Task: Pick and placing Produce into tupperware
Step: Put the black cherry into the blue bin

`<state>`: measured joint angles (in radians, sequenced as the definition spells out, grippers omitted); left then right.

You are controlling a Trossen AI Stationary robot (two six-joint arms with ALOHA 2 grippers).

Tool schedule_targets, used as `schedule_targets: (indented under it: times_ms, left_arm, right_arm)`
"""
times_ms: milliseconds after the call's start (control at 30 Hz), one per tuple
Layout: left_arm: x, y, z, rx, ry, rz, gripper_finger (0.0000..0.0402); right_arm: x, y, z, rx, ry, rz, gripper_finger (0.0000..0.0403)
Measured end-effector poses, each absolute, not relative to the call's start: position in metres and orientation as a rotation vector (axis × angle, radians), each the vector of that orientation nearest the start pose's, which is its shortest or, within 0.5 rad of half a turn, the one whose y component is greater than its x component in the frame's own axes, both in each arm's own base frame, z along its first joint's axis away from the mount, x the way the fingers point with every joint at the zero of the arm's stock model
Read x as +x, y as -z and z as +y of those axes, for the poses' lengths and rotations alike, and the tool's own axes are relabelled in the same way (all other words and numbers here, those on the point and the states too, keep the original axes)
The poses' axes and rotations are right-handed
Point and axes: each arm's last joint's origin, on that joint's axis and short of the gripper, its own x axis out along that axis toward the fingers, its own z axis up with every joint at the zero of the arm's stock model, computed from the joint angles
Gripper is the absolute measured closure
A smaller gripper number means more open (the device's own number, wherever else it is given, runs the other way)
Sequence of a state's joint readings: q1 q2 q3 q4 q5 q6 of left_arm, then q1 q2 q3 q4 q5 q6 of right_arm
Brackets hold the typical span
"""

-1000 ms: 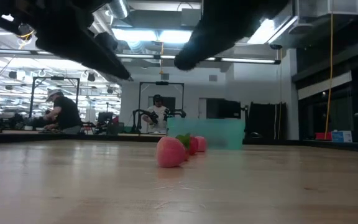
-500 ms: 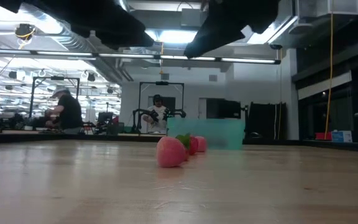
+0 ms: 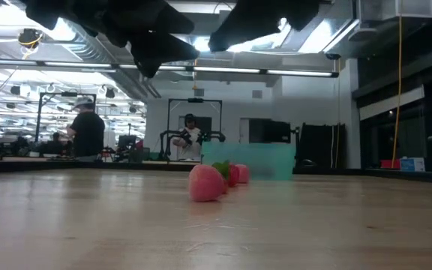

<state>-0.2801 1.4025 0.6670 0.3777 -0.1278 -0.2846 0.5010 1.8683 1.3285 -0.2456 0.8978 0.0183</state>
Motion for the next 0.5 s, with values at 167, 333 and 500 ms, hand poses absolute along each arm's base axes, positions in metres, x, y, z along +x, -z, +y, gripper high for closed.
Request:
schedule_targets:
  times_ms: [167, 333, 500]
  left_arm:
    - [0.278, -0.210, -0.077, -0.262, 0.132, 0.382, 0.0207]
    - [0.278, -0.210, -0.077, -0.270, 0.125, 0.383, 0.0207]
    - [0.283, -0.197, -0.076, -0.279, 0.109, 0.426, 0.0207]
  right_arm:
    - [0.365, -0.221, 0.164, -0.501, 0.390, 0.608, 0.0285]
    - [0.372, -0.223, 0.157, -0.470, 0.344, 0.601, 0.0285]
    - [0.374, -0.224, 0.156, -0.474, 0.341, 0.586, 0.0285]
